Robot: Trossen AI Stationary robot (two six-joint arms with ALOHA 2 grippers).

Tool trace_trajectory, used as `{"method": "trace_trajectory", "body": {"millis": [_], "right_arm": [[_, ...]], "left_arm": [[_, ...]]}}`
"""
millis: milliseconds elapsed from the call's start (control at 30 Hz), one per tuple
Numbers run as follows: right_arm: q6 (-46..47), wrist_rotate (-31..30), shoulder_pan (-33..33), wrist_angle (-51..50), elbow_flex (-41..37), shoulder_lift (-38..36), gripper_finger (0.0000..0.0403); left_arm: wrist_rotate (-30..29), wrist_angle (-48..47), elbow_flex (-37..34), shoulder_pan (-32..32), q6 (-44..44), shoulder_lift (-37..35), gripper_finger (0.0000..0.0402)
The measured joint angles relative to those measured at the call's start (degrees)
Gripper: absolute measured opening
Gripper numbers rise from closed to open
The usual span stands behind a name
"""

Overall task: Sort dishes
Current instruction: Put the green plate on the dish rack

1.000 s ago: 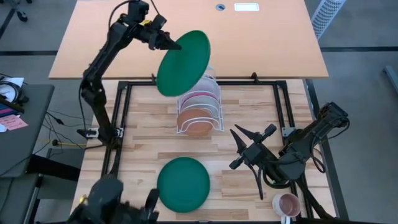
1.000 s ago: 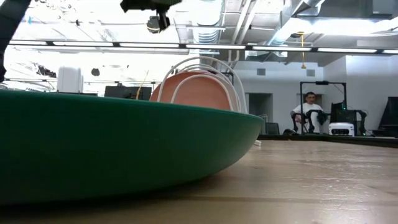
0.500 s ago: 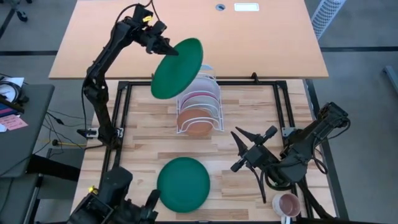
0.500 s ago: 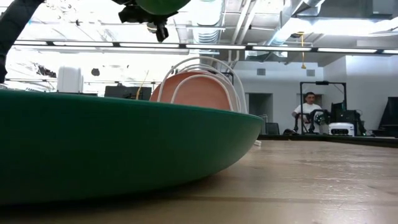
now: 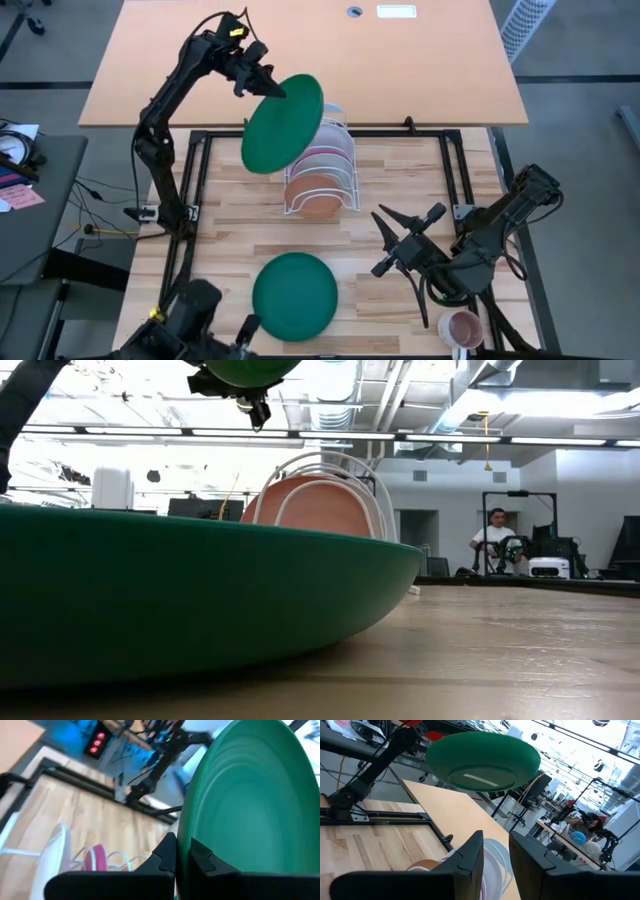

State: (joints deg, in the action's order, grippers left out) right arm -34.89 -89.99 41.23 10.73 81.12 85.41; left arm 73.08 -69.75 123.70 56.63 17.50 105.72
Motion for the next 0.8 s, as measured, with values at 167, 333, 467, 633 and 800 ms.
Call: {"method": "trace_trajectory", "body": {"millis": [167,333,467,633,800], "right_arm": [[0.0,0.01,-0.2,0.01,0.0,0.0,0.0098],[0.42,-0.01,-0.5,0.01,0.0,0.0,0.0098],[0.57,-0.01,-0.5,0.01,0.0,0.0,0.0098],[0.55,-0.01,-0.48,-0.01,0.0,0.0,0.0098],[0.52,-0.01,-0.5,-0.01,0.0,0.0,0.0098]], "left_arm": [[-15.2,2.69,-0.02,-7.18,0.71,-5.66,0.0],[-34.52,13.23,-0.02,-15.84,-3.37,-13.21,0.0],[-47.49,22.32,0.0,-23.22,-4.94,-20.05,0.0],[-61.31,27.93,0.0,-31.99,-4.8,-26.46,0.0],[-65.95,28.1,0.0,-39.99,-4.74,-30.24,0.0]]}}
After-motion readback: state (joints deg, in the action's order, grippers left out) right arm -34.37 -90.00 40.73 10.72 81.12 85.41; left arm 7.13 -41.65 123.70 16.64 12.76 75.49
